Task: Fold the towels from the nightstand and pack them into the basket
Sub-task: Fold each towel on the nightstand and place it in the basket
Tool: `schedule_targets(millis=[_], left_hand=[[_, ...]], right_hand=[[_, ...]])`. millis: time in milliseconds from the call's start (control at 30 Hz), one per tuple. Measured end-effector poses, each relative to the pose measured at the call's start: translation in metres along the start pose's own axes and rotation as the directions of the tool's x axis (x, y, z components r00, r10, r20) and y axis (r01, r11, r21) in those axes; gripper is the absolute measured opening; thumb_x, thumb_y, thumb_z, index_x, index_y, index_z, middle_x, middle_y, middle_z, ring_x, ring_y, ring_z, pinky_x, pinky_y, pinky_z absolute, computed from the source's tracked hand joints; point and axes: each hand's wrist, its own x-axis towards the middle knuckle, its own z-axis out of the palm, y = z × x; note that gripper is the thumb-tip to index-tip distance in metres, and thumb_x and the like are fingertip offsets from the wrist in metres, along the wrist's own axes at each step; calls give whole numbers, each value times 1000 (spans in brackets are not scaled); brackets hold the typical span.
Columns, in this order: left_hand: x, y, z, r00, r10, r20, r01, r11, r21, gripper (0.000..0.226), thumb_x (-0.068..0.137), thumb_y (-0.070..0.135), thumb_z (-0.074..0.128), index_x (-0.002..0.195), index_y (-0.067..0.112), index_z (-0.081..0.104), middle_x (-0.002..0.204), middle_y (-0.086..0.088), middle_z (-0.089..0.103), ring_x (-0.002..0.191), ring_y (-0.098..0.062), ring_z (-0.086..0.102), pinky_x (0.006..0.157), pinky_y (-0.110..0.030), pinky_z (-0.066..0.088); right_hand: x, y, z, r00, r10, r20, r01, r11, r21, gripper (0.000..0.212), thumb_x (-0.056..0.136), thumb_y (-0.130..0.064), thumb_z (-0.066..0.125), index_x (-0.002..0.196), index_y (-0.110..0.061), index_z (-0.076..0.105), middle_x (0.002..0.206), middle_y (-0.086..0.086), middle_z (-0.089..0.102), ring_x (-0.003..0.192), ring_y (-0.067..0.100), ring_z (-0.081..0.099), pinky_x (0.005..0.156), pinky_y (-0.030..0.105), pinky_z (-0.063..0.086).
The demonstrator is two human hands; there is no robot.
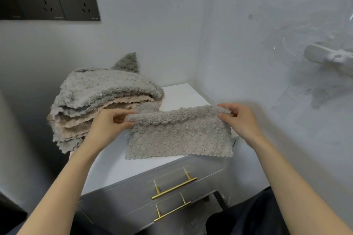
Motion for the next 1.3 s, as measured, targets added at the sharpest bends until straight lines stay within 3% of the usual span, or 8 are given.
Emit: schedule_targets(millis=[133, 200, 400, 500, 700, 867, 1100, 1300], left_hand=[[-3, 3, -2, 991, 43, -130, -42, 999, 13, 7, 87, 18, 67, 86, 22, 73, 66, 8, 69, 65, -12, 64, 57, -23, 45], [-1, 3, -5, 976, 61, -207, -71, 997, -39, 10, 90, 22, 63, 81, 20, 68, 70, 3, 66, 63, -11, 58, 57, -23, 42], [0, 15, -5, 993, -48, -108, -12, 868, -497, 29, 98, 36, 48, 71, 25, 46, 56, 17, 41, 49, 0, 37, 46, -12, 33], [2, 15, 0, 984, -139, -108, 60, 842, -536, 28, 98, 40, 47, 75, 25, 45, 67, 4, 43, 59, -10, 40, 52, -26, 33], [6, -3, 16, 974, -210, -86, 209, 978, -16, 35, 98, 40, 45, 80, 10, 48, 62, -1, 48, 50, -12, 44, 46, -28, 32], [6, -18, 31, 991, -89, -99, 126, 864, 488, 32, 99, 37, 43, 83, 10, 47, 65, -6, 54, 60, -26, 52, 48, -31, 32], [5, -20, 30, 965, -200, -168, 259, 800, 541, 45, 95, 50, 43, 102, 5, 47, 87, -12, 59, 77, -31, 58, 60, -34, 42], [-2, -20, 22, 953, -299, 51, 227, 815, 534, 52, 95, 53, 43, 59, 16, 36, 49, 2, 36, 45, -19, 36, 48, -27, 21]], right_hand=[[-1, -2, -1, 983, -158, -96, 144, 981, -133, 10, 90, -16, 62, 87, -14, 71, 86, 5, 70, 82, 25, 62, 74, 33, 47], [0, -6, -1, 965, -210, -158, 190, 973, -132, 12, 94, -21, 58, 84, -16, 64, 86, -4, 59, 85, 20, 55, 69, 20, 41], [4, -19, 5, 969, -35, -243, 108, 950, 292, 32, 102, -31, 43, 72, -21, 36, 70, -4, 34, 61, 7, 33, 58, 25, 28], [4, -21, 11, 961, -22, -274, 116, 936, 333, 29, 100, -31, 46, 74, -20, 41, 70, -5, 43, 63, 6, 40, 59, 25, 34], [23, 3, 17, 980, 176, -95, -162, 977, 137, 24, 94, -34, 57, 94, -11, 62, 101, 8, 65, 96, 25, 62, 88, 39, 49], [33, 18, 33, 986, 143, -88, -153, 982, -109, 27, 92, -33, 59, 109, -12, 59, 99, 1, 58, 94, 19, 53, 80, 28, 39], [30, 22, 29, 995, 93, -34, -99, 951, -294, 37, 95, -30, 54, 127, -11, 49, 99, 3, 61, 102, 25, 56, 79, 28, 37], [21, 27, 24, 981, 193, 31, -149, 838, -524, 35, 96, -37, 46, 106, -5, 55, 106, 14, 59, 103, 31, 55, 78, 33, 39]])
